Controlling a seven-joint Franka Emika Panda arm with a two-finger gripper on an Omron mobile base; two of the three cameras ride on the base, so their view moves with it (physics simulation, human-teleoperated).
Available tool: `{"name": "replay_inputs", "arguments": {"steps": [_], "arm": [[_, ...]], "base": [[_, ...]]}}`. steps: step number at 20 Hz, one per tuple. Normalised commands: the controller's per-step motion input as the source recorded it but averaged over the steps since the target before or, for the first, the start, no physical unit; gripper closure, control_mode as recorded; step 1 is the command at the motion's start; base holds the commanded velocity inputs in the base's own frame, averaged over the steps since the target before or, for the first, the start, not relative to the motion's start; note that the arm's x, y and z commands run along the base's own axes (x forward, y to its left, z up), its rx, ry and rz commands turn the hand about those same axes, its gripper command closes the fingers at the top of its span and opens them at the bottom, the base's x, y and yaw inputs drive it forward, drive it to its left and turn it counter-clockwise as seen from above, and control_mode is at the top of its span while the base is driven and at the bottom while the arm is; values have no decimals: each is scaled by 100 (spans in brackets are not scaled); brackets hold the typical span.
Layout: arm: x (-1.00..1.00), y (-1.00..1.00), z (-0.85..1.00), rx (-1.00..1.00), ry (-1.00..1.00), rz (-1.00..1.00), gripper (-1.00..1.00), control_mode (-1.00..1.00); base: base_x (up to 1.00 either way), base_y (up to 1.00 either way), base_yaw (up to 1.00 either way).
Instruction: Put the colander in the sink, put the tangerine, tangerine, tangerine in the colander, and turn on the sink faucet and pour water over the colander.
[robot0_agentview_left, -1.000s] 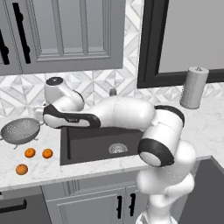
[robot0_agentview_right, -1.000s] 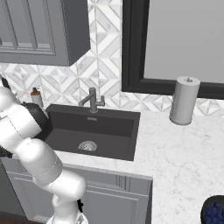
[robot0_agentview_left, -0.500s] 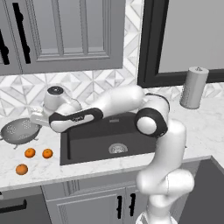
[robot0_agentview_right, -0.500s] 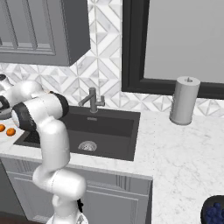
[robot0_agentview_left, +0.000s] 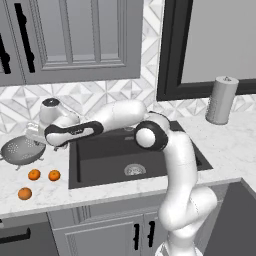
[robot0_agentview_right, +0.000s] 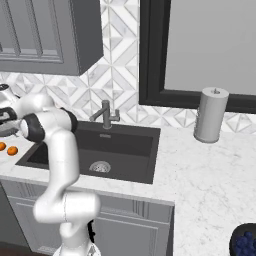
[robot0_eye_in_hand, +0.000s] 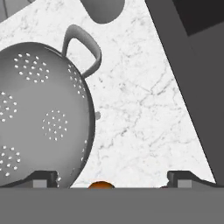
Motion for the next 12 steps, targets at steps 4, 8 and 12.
{"name": "replay_inputs", "arguments": {"steps": [4, 8, 12], "arm": [[44, 14, -19, 0, 12, -7, -100, -100], [20, 0, -37, 0, 8, -10, -100, -100], [9, 0, -43, 0, 0, -8, -100, -100]], "base": [[0, 0, 0], [0, 0, 0], [0, 0, 0]]}}
